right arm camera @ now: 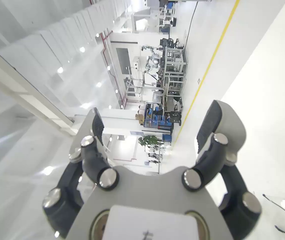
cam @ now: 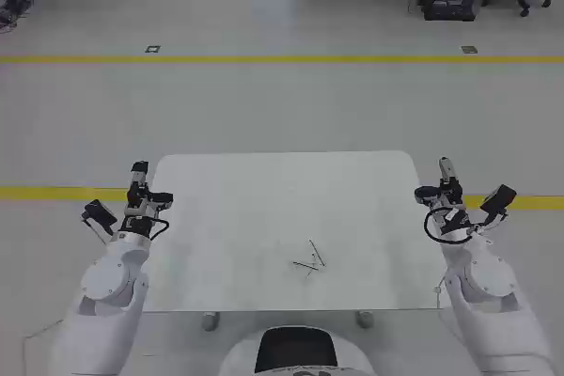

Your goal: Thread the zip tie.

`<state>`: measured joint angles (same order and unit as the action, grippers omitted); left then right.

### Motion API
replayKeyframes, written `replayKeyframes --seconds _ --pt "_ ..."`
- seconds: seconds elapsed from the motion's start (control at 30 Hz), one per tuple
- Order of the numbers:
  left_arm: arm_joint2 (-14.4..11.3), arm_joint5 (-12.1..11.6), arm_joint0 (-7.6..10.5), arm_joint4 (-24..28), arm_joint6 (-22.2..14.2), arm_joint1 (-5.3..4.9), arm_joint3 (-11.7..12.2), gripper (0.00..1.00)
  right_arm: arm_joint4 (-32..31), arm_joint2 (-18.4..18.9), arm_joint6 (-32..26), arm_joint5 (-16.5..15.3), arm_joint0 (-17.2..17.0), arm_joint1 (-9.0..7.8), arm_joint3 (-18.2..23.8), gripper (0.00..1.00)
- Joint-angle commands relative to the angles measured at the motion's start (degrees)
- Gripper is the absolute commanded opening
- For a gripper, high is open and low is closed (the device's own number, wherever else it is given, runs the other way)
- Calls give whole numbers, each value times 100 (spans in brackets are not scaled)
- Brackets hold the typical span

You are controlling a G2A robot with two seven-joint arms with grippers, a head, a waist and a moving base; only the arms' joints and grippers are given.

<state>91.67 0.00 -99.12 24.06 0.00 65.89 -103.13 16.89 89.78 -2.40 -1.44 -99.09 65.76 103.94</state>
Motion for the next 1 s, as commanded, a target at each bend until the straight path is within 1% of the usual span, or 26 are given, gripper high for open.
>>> replayKeyframes --seconds 0.0,0.07,0.1,0.13,0.17,0.47,0.5,0.6,0.77,0.87,0.97 --pt "0 0 0 0 0 0 0 100 -488 -145 -187 27 37 -5 -23 100" --pt "0 0 0 0 0 0 0 100 -1051 -294 -257 70 89 -13 -52 100" --pt "0 0 0 0 0 0 0 100 -1374 -383 -294 47 104 -18 -47 100" --pt "0 0 0 0 0 0 0 100 -1556 -472 -332 -35 104 -15 -38 100" --pt "0 0 0 0 0 0 0 100 -1628 -502 -327 -79 101 -13 -48 100" --pt "0 0 0 0 0 0 0 100 -1628 -502 -327 -79 101 -13 -48 100" --pt "0 0 0 0 0 0 0 100 -1747 -513 -367 -95 120 -19 -26 100" --pt "0 0 0 0 0 0 0 100 -2458 -616 -637 -110 273 -47 -19 100" --pt "0 0 0 0 0 0 0 100 -3425 -856 -1356 -91 711 -85 -86 100" --pt "0 0 0 0 0 0 0 100 -4092 -1106 -1686 -95 990 -94 -199 100" --pt "0 0 0 0 0 0 0 100 -4474 -1341 -1876 -226 1071 -92 -312 100"
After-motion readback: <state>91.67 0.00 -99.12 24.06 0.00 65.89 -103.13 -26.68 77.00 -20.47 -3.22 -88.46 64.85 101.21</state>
